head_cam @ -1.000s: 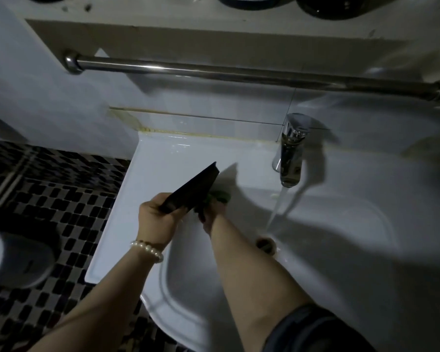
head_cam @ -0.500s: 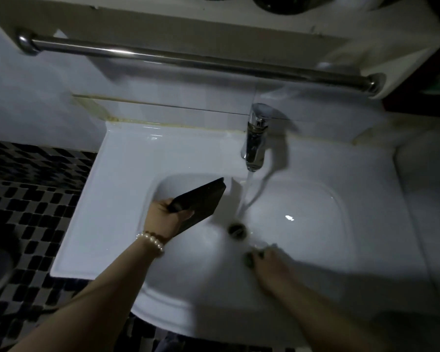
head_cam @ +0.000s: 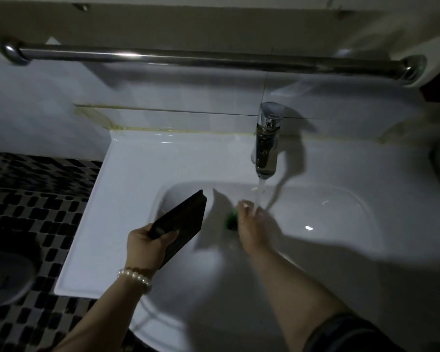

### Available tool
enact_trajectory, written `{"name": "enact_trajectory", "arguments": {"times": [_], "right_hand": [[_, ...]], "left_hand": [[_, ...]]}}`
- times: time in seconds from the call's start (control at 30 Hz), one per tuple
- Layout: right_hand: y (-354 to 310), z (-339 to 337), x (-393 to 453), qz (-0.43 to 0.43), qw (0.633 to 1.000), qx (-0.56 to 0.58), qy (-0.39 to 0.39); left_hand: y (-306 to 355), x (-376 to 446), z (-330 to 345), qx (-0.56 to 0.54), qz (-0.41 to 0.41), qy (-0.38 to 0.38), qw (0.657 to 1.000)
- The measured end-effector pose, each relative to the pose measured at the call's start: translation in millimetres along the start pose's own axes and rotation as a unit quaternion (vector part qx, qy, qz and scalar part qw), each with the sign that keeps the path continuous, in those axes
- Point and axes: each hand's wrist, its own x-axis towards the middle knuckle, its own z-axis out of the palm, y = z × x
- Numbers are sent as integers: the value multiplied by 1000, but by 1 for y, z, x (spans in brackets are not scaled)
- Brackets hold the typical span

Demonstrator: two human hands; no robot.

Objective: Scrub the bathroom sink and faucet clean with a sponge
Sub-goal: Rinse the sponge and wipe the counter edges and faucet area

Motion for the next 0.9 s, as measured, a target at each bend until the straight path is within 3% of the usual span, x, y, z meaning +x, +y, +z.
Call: {"name": "enact_trajectory", "arguments": {"times": [0.1, 0.23, 0.3, 0.4, 0.47, 0.57, 0.63, 0.8, 0.87, 0.9], "right_hand": [[-32, 18, 16, -230, 969, -85, -22], [-13, 8, 26, -327, 927, -185, -11], [19, -6, 16, -244, 949, -198, -2], [69, -3, -13, -67, 979, -170, -88], [80, 2, -38, 35, 977, -166, -132], [53, 20, -72, 88, 950, -147, -262], [20, 26, -81, 64, 944, -28, -324], [-46, 23, -56, 27, 928, 258, -266], [-45, 21, -37, 101, 919, 318, -211], [-37, 15, -29, 162, 897, 372, -173]], "left_hand": [[-5, 2, -4, -10, -7, 16, 1000], [-8, 1, -3, -13, -17, 15, 1000], [-11, 0, -2, -11, -26, 12, 1000], [-12, -1, -1, -12, -32, 2, 999], [-11, -2, 0, -10, -36, -6, 999], [-7, -3, 0, -25, -41, -18, 999], [-6, -3, 1, -24, -39, -22, 999], [-10, 0, 0, -18, -36, -13, 999], [-13, 1, -3, -15, -35, -10, 999], [-15, 2, -5, -14, -32, -13, 999]]}}
